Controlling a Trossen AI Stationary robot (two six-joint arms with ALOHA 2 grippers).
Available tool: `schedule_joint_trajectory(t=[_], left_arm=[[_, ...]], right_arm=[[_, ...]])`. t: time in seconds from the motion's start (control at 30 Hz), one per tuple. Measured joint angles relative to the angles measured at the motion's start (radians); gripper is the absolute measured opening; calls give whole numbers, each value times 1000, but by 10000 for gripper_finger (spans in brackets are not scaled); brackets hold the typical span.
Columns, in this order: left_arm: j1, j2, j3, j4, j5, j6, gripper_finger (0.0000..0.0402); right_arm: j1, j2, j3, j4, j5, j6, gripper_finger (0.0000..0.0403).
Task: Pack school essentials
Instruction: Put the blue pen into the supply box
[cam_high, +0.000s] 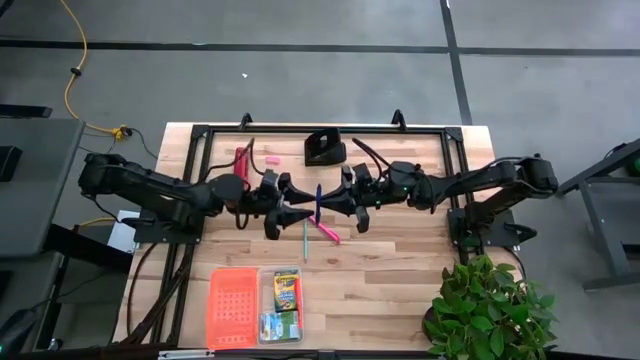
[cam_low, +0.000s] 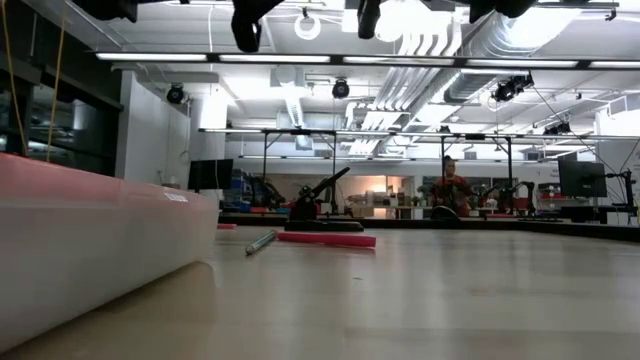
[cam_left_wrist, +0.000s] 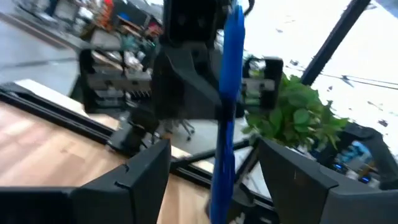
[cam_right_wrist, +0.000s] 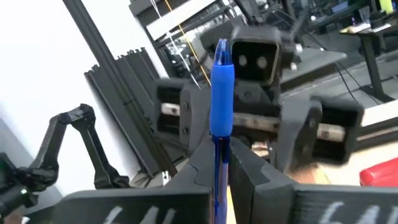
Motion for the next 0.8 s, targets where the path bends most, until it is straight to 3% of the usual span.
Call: schedule_joint_trajectory(t=[0.2, 0.43, 0.8], left_arm=[[0, 64, 68, -5, 74, -6, 221], [1, 111, 124, -13, 92, 15, 203], [9, 98, 124, -58, 114, 35, 132]], right_arm=[[-1, 0, 0, -3, -3, 2, 3], [-1, 0, 0, 3, -22, 2, 3], [-1, 0, 0, 3, -30, 1, 3]])
